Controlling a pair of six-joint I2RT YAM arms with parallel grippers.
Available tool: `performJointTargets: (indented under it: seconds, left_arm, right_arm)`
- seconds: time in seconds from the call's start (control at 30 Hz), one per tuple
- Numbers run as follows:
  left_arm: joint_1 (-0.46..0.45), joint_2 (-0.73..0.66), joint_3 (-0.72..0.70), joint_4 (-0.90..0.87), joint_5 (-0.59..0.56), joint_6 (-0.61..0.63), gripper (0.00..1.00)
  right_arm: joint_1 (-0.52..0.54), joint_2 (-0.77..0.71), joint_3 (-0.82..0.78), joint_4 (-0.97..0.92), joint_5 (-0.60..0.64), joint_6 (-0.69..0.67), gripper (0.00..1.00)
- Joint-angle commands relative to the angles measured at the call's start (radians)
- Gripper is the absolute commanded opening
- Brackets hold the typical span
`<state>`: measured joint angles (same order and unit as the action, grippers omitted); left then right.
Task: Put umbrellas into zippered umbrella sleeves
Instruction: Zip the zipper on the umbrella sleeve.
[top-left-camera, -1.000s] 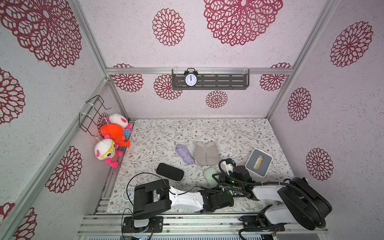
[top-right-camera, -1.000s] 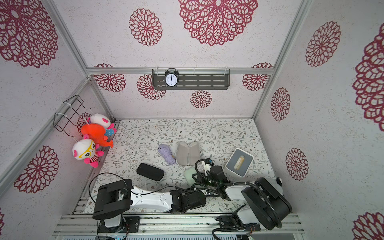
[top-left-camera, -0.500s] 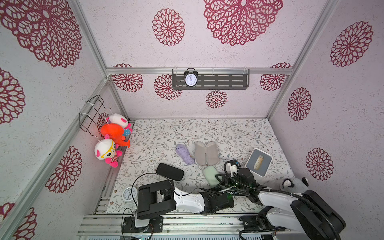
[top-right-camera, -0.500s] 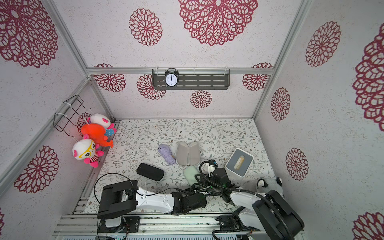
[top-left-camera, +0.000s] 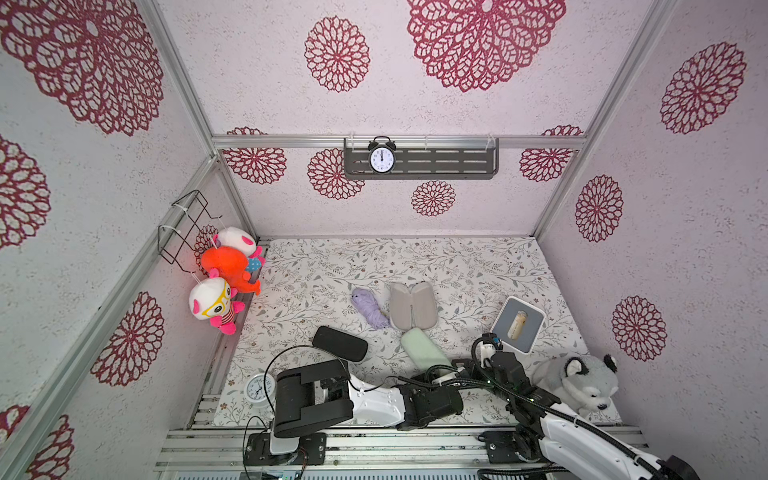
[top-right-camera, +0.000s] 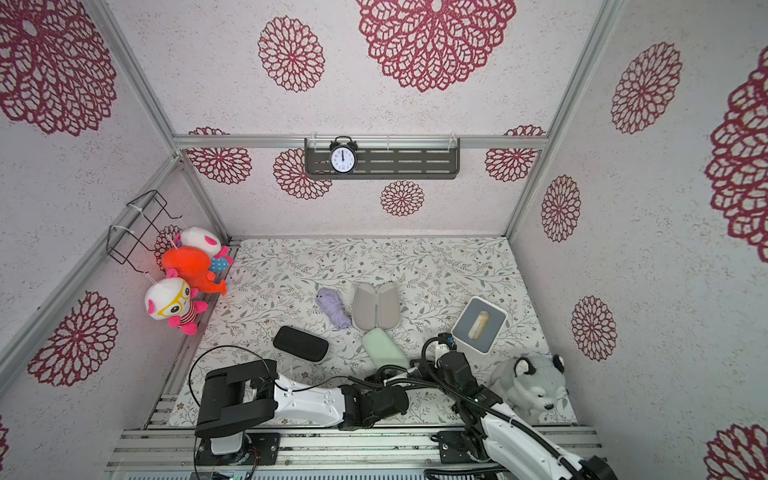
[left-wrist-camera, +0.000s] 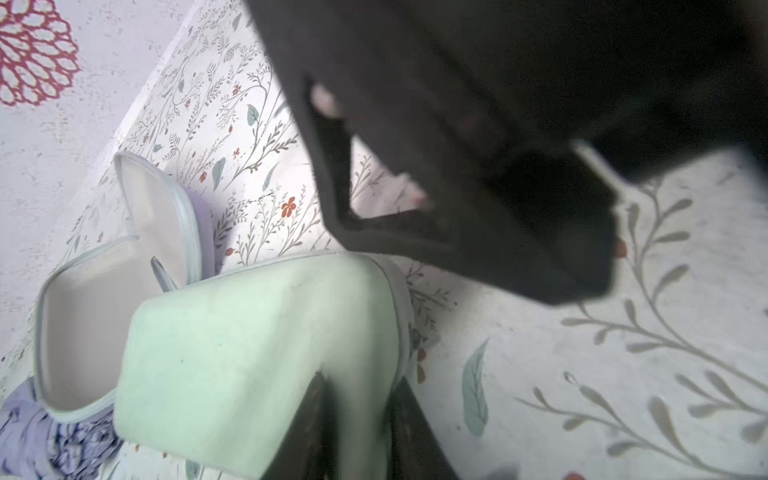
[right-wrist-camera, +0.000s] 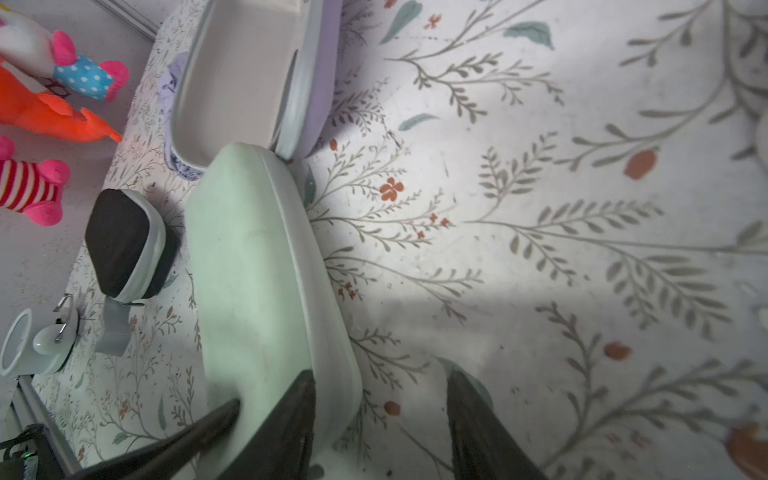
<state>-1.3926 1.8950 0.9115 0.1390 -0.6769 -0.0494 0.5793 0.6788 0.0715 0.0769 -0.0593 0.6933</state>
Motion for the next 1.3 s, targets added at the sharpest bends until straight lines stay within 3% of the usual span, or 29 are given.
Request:
performJointTargets:
  seconds: [0.0, 0.13, 0.2, 0.33, 0.43, 0.57, 0.6, 0.67, 0.77, 1.0, 1.27]
  left_arm:
    - [0.053, 0.004, -0.05, -0.054, 0.054, -0.053, 0.09]
    - [0.084, -0.014, -0.082, -0.01, 0.125, -0.054, 0.08]
    - [0.092, -0.017, -0.096, 0.015, 0.129, -0.056, 0.08]
    - [0.104, -0.027, -0.095, 0.017, 0.137, -0.047, 0.08]
    - [0.116, -0.022, -0.091, 0.01, 0.139, -0.038, 0.08]
    - [0.137, -0.03, -0.124, 0.036, 0.164, -0.042, 0.08]
    - [0.141, -0.043, -0.14, 0.052, 0.169, -0.046, 0.08]
    - [0.163, -0.08, -0.19, 0.103, 0.22, -0.057, 0.08]
    - [0.183, -0.114, -0.224, 0.146, 0.295, -0.064, 0.09]
    - [0.184, -0.062, -0.165, 0.085, 0.271, -0.053, 0.08]
    - [0.189, -0.083, -0.163, 0.067, 0.298, -0.065, 0.07]
  right_arm:
    - [0.01, -0.071, 0.016, -0.146, 0.044, 0.048, 0.47]
    - [0.077, -0.069, 0.083, -0.295, 0.069, 0.031, 0.45]
    - [0.176, -0.06, 0.129, -0.377, 0.144, 0.022, 0.44]
    - [0.371, -0.036, 0.089, -0.219, 0.27, 0.029, 0.39]
    - [0.446, 0.03, 0.122, -0.199, 0.407, -0.019, 0.38]
    - [0.467, 0.028, 0.097, -0.156, 0.472, 0.019, 0.44]
    - [0.467, 0.003, 0.035, -0.085, 0.488, 0.064, 0.47]
    - [0.463, -0.037, -0.094, 0.093, 0.504, 0.092, 0.44]
    - [0.462, -0.022, -0.091, 0.098, 0.526, -0.014, 0.43]
    - [0.462, 0.215, -0.119, 0.43, 0.413, -0.193, 0.38]
    - [0.462, 0.439, -0.144, 0.739, 0.411, -0.351, 0.33]
